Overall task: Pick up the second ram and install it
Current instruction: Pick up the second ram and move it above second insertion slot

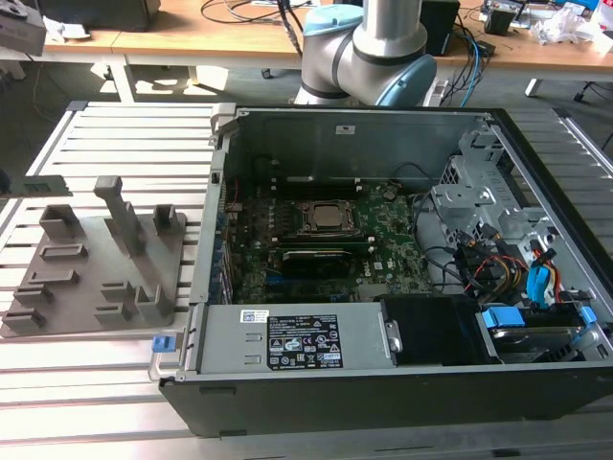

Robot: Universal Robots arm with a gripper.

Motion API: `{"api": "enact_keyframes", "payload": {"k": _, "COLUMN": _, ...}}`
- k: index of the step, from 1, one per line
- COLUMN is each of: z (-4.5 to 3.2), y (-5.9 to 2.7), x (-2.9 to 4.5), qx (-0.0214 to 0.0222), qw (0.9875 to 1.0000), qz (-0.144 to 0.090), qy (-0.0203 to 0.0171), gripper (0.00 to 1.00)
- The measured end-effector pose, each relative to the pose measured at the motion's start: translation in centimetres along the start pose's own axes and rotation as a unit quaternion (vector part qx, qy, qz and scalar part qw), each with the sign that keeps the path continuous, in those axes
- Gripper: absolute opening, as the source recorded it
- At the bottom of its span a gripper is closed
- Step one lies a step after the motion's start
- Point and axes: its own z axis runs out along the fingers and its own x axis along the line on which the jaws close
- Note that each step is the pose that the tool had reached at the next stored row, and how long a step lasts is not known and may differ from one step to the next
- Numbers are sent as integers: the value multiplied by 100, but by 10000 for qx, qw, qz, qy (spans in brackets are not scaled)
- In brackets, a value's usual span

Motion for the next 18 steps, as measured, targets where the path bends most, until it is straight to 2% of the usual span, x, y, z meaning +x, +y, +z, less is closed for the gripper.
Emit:
{"api": "enact_keyframes", "payload": {"k": 1, "z": -47, "y": 2, "x": -1, "qx": 0, "qw": 10000, "qz": 0, "qy": 0, "gripper": 14}}
{"api": "enact_keyframes", "payload": {"k": 2, "z": -135, "y": 5, "x": -3, "qx": 0, "qw": 10000, "qz": 0, "qy": 0, "gripper": 14}}
{"api": "enact_keyframes", "payload": {"k": 3, "z": -169, "y": 5, "x": -4, "qx": 0, "qw": 10000, "qz": 0, "qy": 0, "gripper": 14}}
{"api": "enact_keyframes", "payload": {"k": 11, "z": -197, "y": -7, "x": -4, "qx": -1, "qw": 10000, "qz": -2, "qy": -6, "gripper": 14}}
{"api": "enact_keyframes", "payload": {"k": 12, "z": -197, "y": -39, "x": -5, "qx": 0, "qw": 10000, "qz": 0, "qy": -7, "gripper": 14}}
{"api": "enact_keyframes", "payload": {"k": 13, "z": -199, "y": -116, "x": -6, "qx": 0, "qw": 10000, "qz": -1, "qy": -7, "gripper": 14}}
{"api": "enact_keyframes", "payload": {"k": 15, "z": -202, "y": -199, "x": -7, "qx": -1, "qw": 10000, "qz": 0, "qy": -7, "gripper": 14}}
{"api": "enact_keyframes", "payload": {"k": 18, "z": -207, "y": -371, "x": -9, "qx": 0, "qw": 10000, "qz": 0, "qy": -7, "gripper": 14}}
